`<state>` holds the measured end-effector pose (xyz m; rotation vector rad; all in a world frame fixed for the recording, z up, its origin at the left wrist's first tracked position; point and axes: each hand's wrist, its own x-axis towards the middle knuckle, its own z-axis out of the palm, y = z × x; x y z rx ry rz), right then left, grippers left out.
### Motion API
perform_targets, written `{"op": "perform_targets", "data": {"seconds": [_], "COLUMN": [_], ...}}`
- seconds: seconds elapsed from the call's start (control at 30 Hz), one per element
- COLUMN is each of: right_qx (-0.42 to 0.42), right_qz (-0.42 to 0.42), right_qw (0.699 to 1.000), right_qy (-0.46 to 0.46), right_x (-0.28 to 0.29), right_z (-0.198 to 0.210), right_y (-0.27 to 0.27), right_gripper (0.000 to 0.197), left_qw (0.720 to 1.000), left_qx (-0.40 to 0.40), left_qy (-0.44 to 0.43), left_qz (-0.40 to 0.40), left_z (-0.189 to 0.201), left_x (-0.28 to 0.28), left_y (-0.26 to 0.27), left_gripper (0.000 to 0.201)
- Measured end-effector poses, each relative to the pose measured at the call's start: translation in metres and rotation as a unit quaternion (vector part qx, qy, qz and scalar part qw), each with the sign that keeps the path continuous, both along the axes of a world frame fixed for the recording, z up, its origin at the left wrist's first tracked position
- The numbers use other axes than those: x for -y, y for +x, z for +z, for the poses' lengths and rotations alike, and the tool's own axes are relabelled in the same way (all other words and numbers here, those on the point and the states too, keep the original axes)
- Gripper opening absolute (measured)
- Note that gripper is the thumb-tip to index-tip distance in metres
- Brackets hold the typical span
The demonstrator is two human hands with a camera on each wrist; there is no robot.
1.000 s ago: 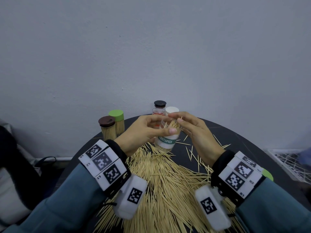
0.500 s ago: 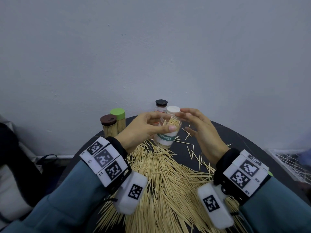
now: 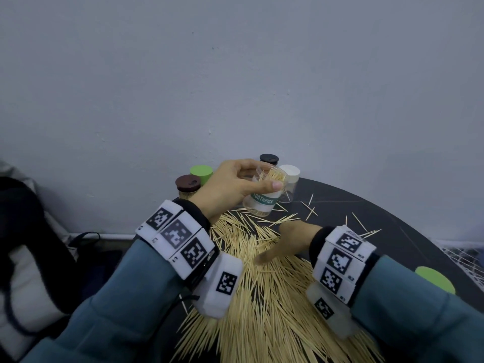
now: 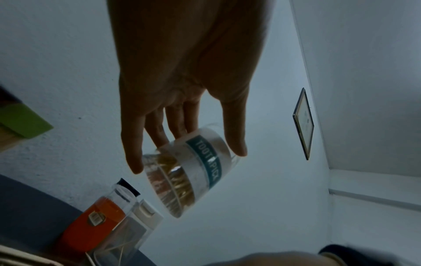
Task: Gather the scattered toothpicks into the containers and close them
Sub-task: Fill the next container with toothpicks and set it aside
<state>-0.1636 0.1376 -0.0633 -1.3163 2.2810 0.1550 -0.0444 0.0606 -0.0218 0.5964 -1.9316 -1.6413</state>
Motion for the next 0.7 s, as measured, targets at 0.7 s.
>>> {"op": "perform_targets", "data": {"seconds": [0.7], "right_qx": [-0.024], "right_qz": [0.018], "right_qw": [0.999], "right_qy": [0.021], "right_x": [0.005], "right_z": [-0.003], "right_y": [0.004], "right_gripper": [0.036], "left_qw": [1.000], "left_qx": [0.004], "left_qy": [-0.002], "left_qz": [0.017], "left_z": [-0.003], "left_x": [0.004], "left_y": [-0.002], "left_gripper": [0.043]}}
